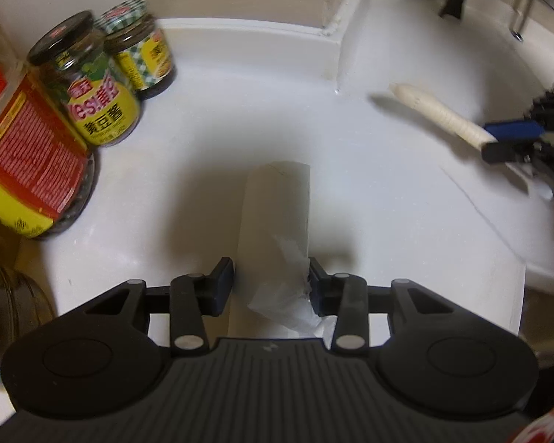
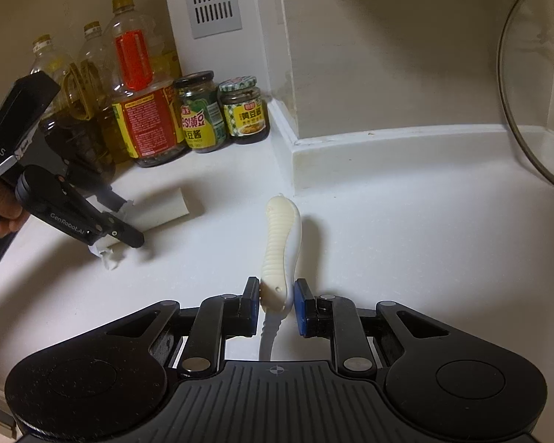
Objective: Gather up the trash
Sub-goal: 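Grasp the white paper roll with left gripper while right gripper grasps the toothbrush, then carry the paper roll and toothbrush down over the trash bin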
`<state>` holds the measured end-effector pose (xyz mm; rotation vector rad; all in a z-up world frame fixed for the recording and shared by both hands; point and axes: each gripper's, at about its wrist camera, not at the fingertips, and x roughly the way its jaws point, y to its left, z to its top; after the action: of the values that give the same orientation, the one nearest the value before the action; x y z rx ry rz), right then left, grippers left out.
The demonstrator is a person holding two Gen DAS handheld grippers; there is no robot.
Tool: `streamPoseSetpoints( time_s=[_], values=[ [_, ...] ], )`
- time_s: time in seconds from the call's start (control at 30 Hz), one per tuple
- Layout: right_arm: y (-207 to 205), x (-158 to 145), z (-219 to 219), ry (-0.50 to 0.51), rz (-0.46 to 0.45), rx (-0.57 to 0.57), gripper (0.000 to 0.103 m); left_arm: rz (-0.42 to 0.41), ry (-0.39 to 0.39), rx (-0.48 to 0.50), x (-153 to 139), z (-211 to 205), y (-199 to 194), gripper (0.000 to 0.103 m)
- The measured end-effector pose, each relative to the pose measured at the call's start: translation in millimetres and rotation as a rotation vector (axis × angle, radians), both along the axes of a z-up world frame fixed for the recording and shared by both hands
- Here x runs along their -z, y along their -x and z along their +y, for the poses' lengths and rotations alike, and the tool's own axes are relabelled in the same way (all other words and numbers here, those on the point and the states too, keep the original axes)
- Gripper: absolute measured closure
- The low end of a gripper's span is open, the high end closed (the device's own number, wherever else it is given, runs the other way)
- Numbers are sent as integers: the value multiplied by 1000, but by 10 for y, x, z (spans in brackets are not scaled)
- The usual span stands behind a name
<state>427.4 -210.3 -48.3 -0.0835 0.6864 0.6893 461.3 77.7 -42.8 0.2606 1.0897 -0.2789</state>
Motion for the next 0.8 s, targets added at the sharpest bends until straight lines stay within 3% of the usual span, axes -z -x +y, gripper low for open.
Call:
streamPoseSetpoints(
  time_s=[0.27,0.43,0.6,0.8],
  values=[
    [-5,17,-98,-30,29,67,83,-64,81,-138,-21,-87,180,67],
    [89,-43,-130,-63,47,98,83,-105,102,-172,-93,-287,425,67],
    [267,-145,-145,-108,69,111,83,-136,153,-199,-182,-439,692,67],
    [665,-291,-111,-100,33,101,83,-164,214,-231,-253,-621,1070,67]
  ],
)
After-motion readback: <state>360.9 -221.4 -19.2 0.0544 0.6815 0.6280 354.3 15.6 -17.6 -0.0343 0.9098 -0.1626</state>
